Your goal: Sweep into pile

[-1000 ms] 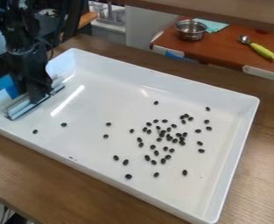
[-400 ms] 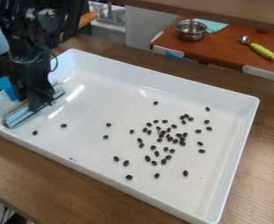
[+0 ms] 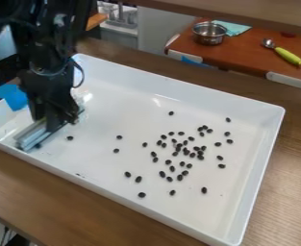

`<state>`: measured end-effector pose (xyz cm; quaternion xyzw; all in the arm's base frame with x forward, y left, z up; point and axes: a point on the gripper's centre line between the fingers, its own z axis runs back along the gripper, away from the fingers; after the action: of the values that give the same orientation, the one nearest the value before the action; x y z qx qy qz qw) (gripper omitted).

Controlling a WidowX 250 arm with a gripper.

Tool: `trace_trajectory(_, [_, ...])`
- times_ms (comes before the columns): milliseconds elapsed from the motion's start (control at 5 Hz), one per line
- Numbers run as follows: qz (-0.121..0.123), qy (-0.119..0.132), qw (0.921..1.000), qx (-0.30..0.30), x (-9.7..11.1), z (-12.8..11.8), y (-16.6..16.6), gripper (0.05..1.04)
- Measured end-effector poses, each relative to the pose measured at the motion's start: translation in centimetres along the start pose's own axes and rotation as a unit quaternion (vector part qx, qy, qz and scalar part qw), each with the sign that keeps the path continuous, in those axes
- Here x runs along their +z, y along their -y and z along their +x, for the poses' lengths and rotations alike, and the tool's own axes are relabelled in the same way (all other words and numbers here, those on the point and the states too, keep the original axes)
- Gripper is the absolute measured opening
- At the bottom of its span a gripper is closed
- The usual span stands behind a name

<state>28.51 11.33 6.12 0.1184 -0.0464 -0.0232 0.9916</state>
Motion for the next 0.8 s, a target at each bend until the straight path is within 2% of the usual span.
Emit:
trace_trajectory(600, [-0.009,-0.031,0.9994,0.01,1.1,0.2,5.1,0.354])
trace_trajectory(800, [-0.005,-0.027,0.9994,0.02,1.5,0.7,7.3,0.354])
